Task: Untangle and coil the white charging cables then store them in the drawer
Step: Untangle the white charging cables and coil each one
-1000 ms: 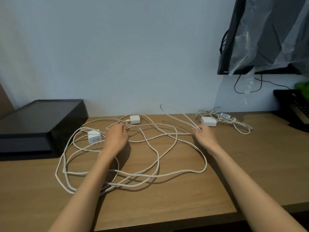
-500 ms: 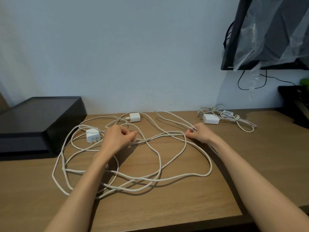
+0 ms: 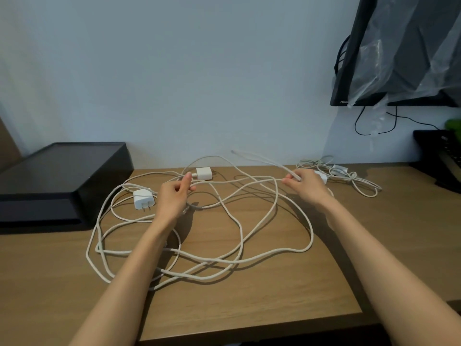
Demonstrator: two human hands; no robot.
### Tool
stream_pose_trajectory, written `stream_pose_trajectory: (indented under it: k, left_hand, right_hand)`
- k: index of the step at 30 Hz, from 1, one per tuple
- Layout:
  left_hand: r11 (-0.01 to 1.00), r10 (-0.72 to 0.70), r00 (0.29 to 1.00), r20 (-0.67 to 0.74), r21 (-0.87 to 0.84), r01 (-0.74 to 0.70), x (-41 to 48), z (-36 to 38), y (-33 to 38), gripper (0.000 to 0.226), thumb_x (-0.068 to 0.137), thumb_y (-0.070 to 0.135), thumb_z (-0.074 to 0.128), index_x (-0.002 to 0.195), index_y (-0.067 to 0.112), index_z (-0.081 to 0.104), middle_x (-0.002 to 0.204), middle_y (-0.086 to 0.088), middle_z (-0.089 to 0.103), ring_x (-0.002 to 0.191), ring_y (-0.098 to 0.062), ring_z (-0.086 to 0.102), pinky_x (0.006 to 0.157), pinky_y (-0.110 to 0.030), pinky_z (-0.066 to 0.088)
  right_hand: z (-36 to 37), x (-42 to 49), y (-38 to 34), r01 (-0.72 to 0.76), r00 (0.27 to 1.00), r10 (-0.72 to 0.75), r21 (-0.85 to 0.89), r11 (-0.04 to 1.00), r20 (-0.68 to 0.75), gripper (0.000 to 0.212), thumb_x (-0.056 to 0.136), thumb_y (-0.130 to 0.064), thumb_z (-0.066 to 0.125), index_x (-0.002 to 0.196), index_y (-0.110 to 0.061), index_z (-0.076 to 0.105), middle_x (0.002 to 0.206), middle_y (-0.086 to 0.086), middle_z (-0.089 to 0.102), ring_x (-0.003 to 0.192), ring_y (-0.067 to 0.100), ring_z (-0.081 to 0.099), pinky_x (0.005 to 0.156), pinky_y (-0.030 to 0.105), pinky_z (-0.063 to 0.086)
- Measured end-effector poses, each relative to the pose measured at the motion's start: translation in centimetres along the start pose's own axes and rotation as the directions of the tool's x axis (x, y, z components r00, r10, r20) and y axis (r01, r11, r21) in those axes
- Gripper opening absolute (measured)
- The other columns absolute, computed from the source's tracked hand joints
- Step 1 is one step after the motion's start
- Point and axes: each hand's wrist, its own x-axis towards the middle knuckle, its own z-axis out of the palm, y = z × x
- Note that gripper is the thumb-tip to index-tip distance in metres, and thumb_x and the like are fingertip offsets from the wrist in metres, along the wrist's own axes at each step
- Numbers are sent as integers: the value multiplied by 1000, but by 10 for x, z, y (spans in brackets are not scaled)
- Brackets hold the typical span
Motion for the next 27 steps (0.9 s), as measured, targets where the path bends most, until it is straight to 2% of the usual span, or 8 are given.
stream_pose_trajectory:
  k: [3, 6, 9, 15, 19, 22, 24, 27]
  left_hand:
    - [997, -14, 1000, 19, -78, 15, -3, -4, 4, 45, 98, 40, 39, 73, 12, 63, 50, 1, 32, 51, -14, 30, 53, -27, 26]
    - [997, 1, 1000, 14, -82, 0, -6, -4, 5, 43, 99, 38, 38, 80, 9, 64, 52, 0, 32, 52, -13, 28, 52, -27, 23]
    - [997, 67, 998, -18, -22, -68, -4, -3, -2, 39, 100, 34, 38, 88, 9, 65, 54, 2, 39, 49, -13, 29, 49, -26, 22]
    - [950, 206, 978, 39, 231, -209, 3, 5, -20, 44, 97, 43, 40, 70, 18, 63, 55, 3, 52, 56, -18, 49, 62, -33, 36]
    - [823, 325, 942, 84, 465, -326, 0, 12, -24, 31, 90, 48, 52, 100, 20, 62, 103, 0, 54, 106, -23, 46, 86, -35, 33]
    - [754, 373, 893, 253, 477, -451, -12, 23, -13, 21, 89, 37, 60, 107, 26, 63, 108, 4, 43, 110, -18, 35, 90, -30, 25]
    - [723, 369, 827, 424, 429, -542, -18, 36, -3, 21, 92, 36, 54, 105, 26, 67, 103, 5, 53, 107, -17, 43, 94, -31, 32]
    - [915, 243, 741, 626, 106, -390, -29, 49, 26, 37, 100, 34, 37, 110, 16, 68, 107, 4, 67, 100, -9, 59, 90, -24, 45]
  right_hand:
    - [-6, -3, -5, 3, 998, -6, -54, 999, -58, 16, 93, -28, 60, 84, -15, 62, 64, -6, 52, 61, 13, 48, 53, 27, 30]
    - [-11, -2, -8, -30, 984, 16, -79, 996, -180, 18, 95, -27, 56, 92, -12, 66, 81, 4, 65, 80, 25, 57, 61, 31, 33]
    - [-18, -2, -9, -26, 959, 39, 48, 999, -282, 23, 94, -27, 57, 97, -7, 67, 91, 10, 67, 88, 28, 60, 68, 31, 38]
    - [-31, -12, -23, 71, 994, -52, 229, 971, -91, 17, 91, -20, 63, 75, -13, 63, 64, 3, 52, 61, 14, 44, 57, 27, 30]
    - [-27, -19, -30, -33, 996, 13, 240, 970, 85, 28, 93, -24, 61, 69, -14, 50, 55, -2, 27, 48, 10, 21, 40, 18, 15]
    - [-21, -23, -32, -98, 984, 47, 305, 947, 170, 20, 94, -27, 59, 81, -13, 52, 59, 0, 22, 47, 10, 18, 39, 18, 13]
    - [-18, -24, -36, -91, 982, 30, 328, 940, 187, 20, 93, -26, 60, 79, -14, 52, 59, -1, 22, 45, 9, 18, 39, 18, 14]
    - [-15, -26, -39, -41, 986, -13, 316, 948, 166, 25, 93, -25, 60, 72, -16, 50, 57, -2, 23, 45, 9, 19, 39, 18, 14]
